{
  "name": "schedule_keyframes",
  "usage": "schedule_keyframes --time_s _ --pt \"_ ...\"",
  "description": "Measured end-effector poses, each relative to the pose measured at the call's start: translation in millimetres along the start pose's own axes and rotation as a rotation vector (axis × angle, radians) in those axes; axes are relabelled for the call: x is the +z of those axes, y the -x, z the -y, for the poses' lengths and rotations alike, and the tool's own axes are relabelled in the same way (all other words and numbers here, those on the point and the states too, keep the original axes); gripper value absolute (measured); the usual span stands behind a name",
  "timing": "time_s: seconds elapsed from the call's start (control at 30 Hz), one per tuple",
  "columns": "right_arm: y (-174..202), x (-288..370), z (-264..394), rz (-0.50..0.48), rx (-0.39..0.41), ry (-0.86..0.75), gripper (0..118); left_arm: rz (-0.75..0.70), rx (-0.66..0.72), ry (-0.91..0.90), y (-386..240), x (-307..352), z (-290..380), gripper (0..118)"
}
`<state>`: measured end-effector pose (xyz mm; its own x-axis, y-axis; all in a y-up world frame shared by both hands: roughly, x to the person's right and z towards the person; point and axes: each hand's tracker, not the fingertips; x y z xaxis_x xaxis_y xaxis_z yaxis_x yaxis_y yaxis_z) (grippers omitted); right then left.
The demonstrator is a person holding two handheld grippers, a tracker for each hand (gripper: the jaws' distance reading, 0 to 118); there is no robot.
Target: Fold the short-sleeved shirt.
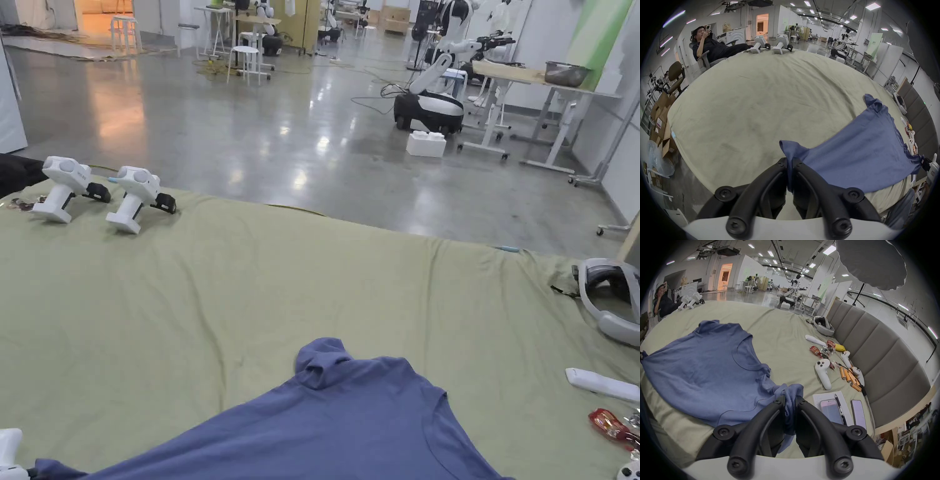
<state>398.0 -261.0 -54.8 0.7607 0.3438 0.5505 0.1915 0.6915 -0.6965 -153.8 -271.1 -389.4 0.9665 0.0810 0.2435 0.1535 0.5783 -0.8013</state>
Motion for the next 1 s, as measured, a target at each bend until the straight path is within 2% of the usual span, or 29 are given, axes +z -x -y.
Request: schedule_keyframes --time_s 0.03,0.1,0.13,0.17,0.37,0.47,0.57,0.8,0.83,0.87,0.93,1.0 --pt "3 1 2 0.024 0.003 0.01 16 -0.041 -0.019 -0.017 -4 3 1 21" --pt "7 4 4 0.04 0.005 0.001 39 -0.136 -0.073 -0.048 -9 9 -4 56" --pt "9 6 3 0.038 0.01 -0.005 51 -0.172 -0.094 -0.069 -11 12 -6 67" --pt "12 9 0 0.032 0.014 -0.015 56 -0.185 -0.113 -0.096 -16 19 -7 67" --pt "31 35 -31 -0.036 -0.063 -0.216 58 -0.073 -0.152 -0.234 -56 44 -20 67" --pt "53 41 -55 -0.1 -0.064 -0.288 58 -0.019 -0.158 -0.345 -89 53 -24 67" --pt "78 44 -79 -0.177 -0.111 -0.342 58 0.017 -0.151 -0.455 -124 60 -32 67" --pt "120 61 -122 -0.163 -0.246 -0.521 54 0.071 -0.144 -0.677 -179 72 -47 65" --pt "122 63 -126 -0.168 -0.264 -0.542 50 0.07 -0.143 -0.705 -184 74 -48 63" --pt "124 66 -131 -0.168 -0.273 -0.557 40 0.072 -0.138 -0.733 -188 77 -49 56" --pt "127 70 -139 -0.164 -0.283 -0.576 19 0.08 -0.137 -0.768 -192 80 -51 23" --pt "127 73 -144 -0.184 -0.292 -0.601 13 0.046 -0.149 -0.791 -200 83 -51 19"
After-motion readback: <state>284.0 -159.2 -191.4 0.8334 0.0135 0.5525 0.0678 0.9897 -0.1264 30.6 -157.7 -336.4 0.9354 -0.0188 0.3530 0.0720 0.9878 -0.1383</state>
